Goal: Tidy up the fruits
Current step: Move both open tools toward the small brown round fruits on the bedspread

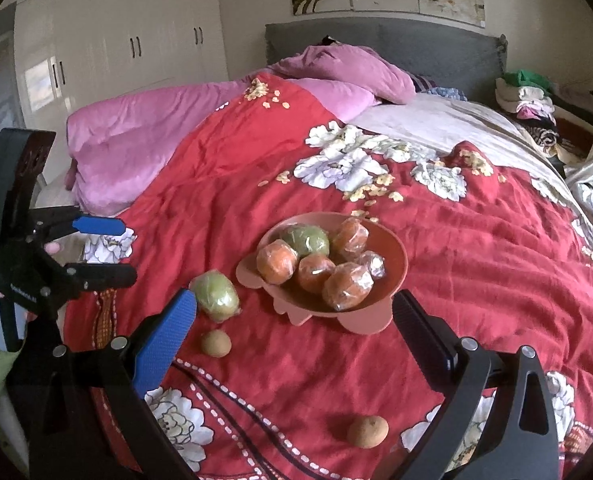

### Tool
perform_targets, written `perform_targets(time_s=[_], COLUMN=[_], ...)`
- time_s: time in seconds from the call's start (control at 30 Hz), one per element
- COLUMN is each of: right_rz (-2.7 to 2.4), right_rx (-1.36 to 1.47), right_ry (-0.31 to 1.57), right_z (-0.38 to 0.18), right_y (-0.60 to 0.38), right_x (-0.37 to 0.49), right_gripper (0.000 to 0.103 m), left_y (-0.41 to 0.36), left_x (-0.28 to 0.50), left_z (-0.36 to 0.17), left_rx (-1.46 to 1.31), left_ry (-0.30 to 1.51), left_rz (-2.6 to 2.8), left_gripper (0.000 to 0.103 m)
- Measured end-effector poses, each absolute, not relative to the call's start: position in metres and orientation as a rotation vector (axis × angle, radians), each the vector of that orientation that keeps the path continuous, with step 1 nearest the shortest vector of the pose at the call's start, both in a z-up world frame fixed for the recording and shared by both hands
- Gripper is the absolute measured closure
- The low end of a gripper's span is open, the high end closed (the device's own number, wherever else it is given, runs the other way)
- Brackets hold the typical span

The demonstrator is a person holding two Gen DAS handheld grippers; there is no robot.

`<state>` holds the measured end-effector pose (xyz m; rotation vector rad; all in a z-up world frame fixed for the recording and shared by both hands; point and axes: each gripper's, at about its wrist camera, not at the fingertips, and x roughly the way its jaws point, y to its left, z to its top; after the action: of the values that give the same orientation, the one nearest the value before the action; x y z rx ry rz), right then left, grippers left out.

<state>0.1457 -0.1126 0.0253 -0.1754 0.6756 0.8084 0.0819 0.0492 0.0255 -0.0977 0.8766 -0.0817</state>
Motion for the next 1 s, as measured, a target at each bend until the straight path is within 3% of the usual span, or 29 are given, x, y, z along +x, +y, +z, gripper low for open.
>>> perform_targets(time_s=[0.17,0.73,0.83,1.0], right_rz=[0.797,0.812,0.819,0.829], right_rx=[-0.173,-0.226,-0.236,-0.251], right_ry=[0.701,0.755,0.763,0.772], right_z=[0.017,-0.003,-0.006,-0.011], right_y=[-0.116,-0.11,-0.107,-0.102], right_x=[0.144,0.132,0.132,0.131], right_gripper=[0.005,0.005,0.005,0.005], left_y=[0.042,0.02,0.018,0.015], left_x=[0.077,0.07,0.073,0.078], left_z=[0.016,-0.012,-0.016,-0.022], left_rx=[-0.066,0.005,0.008,0.015], left_ry=[0.899,0.971,0.985,1.002], left_rz=[-0.1,-0.185,-0.196,-0.211], left_gripper=[0.012,0.056,0.057,0.069])
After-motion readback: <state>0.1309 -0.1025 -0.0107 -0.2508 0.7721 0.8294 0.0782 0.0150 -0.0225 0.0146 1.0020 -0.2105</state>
